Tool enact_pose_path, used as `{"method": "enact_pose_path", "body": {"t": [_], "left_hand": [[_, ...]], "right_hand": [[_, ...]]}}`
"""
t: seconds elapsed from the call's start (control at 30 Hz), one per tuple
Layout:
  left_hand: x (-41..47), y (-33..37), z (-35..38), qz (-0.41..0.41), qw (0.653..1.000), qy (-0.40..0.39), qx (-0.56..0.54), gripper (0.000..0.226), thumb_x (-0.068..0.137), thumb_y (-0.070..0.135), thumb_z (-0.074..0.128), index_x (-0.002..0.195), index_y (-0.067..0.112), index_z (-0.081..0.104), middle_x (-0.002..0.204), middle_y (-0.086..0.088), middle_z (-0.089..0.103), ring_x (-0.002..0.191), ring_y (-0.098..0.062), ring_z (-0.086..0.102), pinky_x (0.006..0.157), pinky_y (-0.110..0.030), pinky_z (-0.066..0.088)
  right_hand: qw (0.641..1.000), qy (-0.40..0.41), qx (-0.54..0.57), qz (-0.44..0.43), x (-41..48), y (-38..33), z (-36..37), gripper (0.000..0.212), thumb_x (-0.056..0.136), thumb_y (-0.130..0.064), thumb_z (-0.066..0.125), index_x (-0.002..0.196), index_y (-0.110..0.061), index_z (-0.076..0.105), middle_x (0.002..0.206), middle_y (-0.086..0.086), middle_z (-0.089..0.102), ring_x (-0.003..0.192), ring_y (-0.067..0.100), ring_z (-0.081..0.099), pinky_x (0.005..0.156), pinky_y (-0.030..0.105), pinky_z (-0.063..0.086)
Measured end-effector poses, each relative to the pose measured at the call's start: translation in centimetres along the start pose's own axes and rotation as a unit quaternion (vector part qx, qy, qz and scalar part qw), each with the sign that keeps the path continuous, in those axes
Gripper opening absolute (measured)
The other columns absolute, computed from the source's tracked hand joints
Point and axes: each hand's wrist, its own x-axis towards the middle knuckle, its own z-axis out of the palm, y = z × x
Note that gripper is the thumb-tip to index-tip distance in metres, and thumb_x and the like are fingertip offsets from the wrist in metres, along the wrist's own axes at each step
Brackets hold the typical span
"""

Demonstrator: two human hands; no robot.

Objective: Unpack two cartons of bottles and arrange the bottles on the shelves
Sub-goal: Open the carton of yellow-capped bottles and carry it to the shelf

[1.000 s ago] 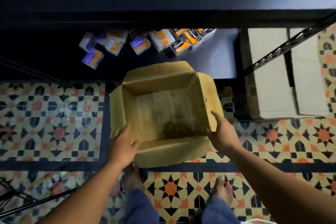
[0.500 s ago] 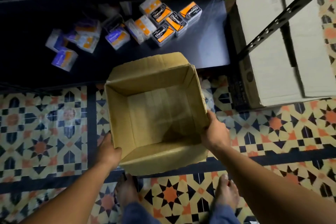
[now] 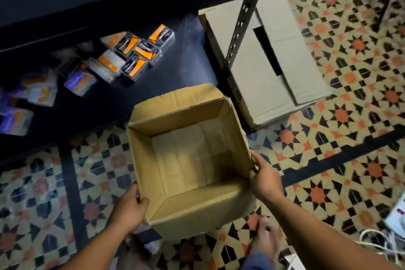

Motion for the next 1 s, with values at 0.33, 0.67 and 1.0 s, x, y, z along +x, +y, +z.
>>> {"method": "enact_pose_path", "body": {"t": [0.33, 0.67, 1.0], "left_hand": [[-0.7, 8.1, 3.1, -0.007, 0.993, 0.084, 0.086, 0.091, 0.097, 0.037, 0.062, 0.160, 0.033, -0.003, 0.167, -0.012, 0.004, 0.144, -0.038, 0.033, 0.110, -0.047, 0.039], [-3.1, 23.1, 5.4, 0.117, 0.989, 0.057, 0.076, 0.048, 0.094, 0.045, 0.063, 0.139, 0.031, 0.055, 0.124, 0.002, 0.065, 0.104, -0.014, 0.061, 0.084, -0.030, 0.051], [-3.0, 34.3, 8.3, 0.212, 0.971, -0.077, 0.081, 0.063, 0.092, 0.046, 0.065, 0.150, 0.038, 0.040, 0.127, 0.003, 0.059, 0.112, -0.015, 0.060, 0.096, -0.035, 0.053]], "right_hand": [[0.996, -0.079, 0.026, -0.023, 4.1, 3.1, -4.4, 0.050, 0.098, -0.025, 0.060, 0.142, -0.047, 0.050, 0.135, -0.007, 0.061, 0.121, 0.017, 0.059, 0.099, 0.049, 0.055], [0.989, -0.126, -0.051, -0.059, 7.4, 1.1, -15.8, 0.046, 0.098, -0.038, 0.062, 0.142, -0.027, 0.055, 0.133, -0.003, 0.065, 0.113, 0.015, 0.065, 0.093, 0.036, 0.056], [0.993, -0.032, -0.088, -0.074, 11.8, -3.1, -22.1, 0.056, 0.098, -0.038, 0.064, 0.150, -0.026, 0.046, 0.148, 0.001, 0.055, 0.121, 0.022, 0.061, 0.091, 0.035, 0.053]]}}
